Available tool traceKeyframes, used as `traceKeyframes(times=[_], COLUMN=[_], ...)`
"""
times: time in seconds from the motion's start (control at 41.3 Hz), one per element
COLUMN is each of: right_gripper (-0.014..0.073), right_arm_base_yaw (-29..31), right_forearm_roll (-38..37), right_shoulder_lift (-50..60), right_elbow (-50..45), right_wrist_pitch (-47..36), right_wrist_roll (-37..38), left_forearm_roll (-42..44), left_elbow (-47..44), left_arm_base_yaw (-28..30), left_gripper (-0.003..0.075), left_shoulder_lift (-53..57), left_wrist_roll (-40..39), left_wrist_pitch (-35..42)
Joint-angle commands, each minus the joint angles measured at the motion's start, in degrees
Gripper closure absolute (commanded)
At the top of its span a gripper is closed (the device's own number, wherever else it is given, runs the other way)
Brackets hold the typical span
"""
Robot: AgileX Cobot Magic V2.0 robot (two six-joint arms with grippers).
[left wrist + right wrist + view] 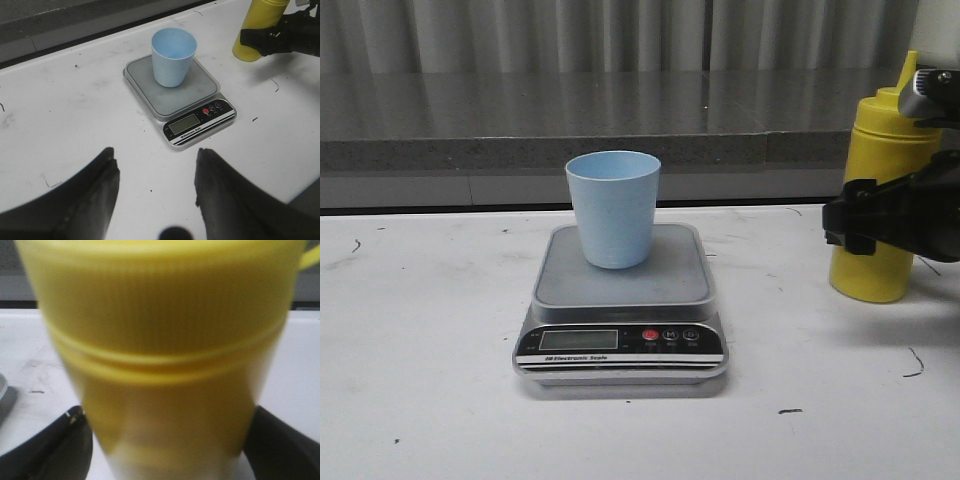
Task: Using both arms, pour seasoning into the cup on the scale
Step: 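Reach the right gripper to the yellow squeeze bottle and grasp it, then lift the bottle with the right gripper and tilt its nozzle toward the cup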
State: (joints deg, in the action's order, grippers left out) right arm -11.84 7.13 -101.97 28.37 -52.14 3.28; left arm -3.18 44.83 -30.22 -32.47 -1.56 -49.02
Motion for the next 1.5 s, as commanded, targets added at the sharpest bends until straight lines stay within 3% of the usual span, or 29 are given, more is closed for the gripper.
traceKeyframes(times=[0.0, 0.169, 0.387, 0.605, 0.774, 0.943, 1.113, 1.258, 1.475], right_gripper=[-0.002, -0.0013, 0.0284, 0.0207, 0.0209, 0.0209, 0.0209, 0.0209, 0.0209], right_arm_base_yaw=[0.52, 0.52, 0.52, 0.52, 0.52, -0.25, -4.88, -11.47, -19.65], right_forearm_roll=[0.21, 0.45, 0.36, -4.12, -8.17, -19.01, -30.42, -42.07, -61.02], right_shoulder_lift=[0.2, -2.44, -2.15, 4.87, 13.73, 19.24, 19.51, 18.05, 15.23], right_elbow=[3.49, 6.72, 7.4, 8.02, 13.36, 23.66, 35.14, 41.06, 42.42], right_wrist_pitch=[-4.98, -4.36, -3.7, 4.11, 22.55, 45.26, 67.83, 78.25, 84.59], right_wrist_roll=[0.1, 0.1, 0.05, -0.94, -2.66, -3.28, -3.28, -3.28, -3.28], left_forearm_roll=[-0.43, -0.43, -0.43, -0.43, -0.43, -0.43, -0.43, -0.43, -0.43], left_elbow=[1.45, 1.45, 1.45, 1.45, 1.45, 1.45, 1.45, 1.45, 1.45], left_arm_base_yaw=[-0.21, -0.21, -0.21, -0.21, -0.21, -0.21, -0.21, -0.21, -0.21], left_gripper=[0.0374, 0.0374, 0.0374, 0.0374, 0.0374, 0.0374, 0.0374, 0.0374, 0.0374], left_shoulder_lift=[-0.24, -0.24, -0.24, -0.24, -0.24, -0.24, -0.24, -0.24, -0.24], left_wrist_roll=[-0.53, -0.53, -0.53, -0.53, -0.53, -0.53, -0.53, -0.53, -0.53], left_wrist_pitch=[3.83, 3.83, 3.83, 3.83, 3.83, 3.83, 3.83, 3.83, 3.83])
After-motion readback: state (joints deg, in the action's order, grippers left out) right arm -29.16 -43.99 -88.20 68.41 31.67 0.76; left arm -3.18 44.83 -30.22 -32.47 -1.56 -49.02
